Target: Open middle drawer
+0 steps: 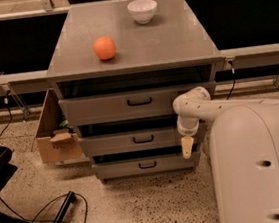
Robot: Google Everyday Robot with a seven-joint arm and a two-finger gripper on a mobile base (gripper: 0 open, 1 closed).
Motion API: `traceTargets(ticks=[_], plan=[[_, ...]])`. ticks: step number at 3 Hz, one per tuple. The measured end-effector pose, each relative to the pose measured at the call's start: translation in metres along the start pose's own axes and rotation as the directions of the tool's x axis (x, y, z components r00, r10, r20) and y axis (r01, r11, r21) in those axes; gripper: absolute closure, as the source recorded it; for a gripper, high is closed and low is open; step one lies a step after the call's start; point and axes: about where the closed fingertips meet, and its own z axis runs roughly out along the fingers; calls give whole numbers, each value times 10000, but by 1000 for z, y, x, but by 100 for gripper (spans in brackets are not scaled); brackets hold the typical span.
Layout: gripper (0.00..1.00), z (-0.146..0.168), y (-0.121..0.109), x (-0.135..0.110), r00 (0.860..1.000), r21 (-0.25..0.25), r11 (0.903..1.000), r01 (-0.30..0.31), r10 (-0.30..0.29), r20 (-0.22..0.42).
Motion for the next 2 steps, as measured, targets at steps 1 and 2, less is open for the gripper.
traceTargets(ticks=[1, 2], plan=[[16, 15, -9, -3, 9997, -72, 9997, -245, 246, 52], [47, 28, -8, -5, 9985, -99, 9988, -471, 473, 276]])
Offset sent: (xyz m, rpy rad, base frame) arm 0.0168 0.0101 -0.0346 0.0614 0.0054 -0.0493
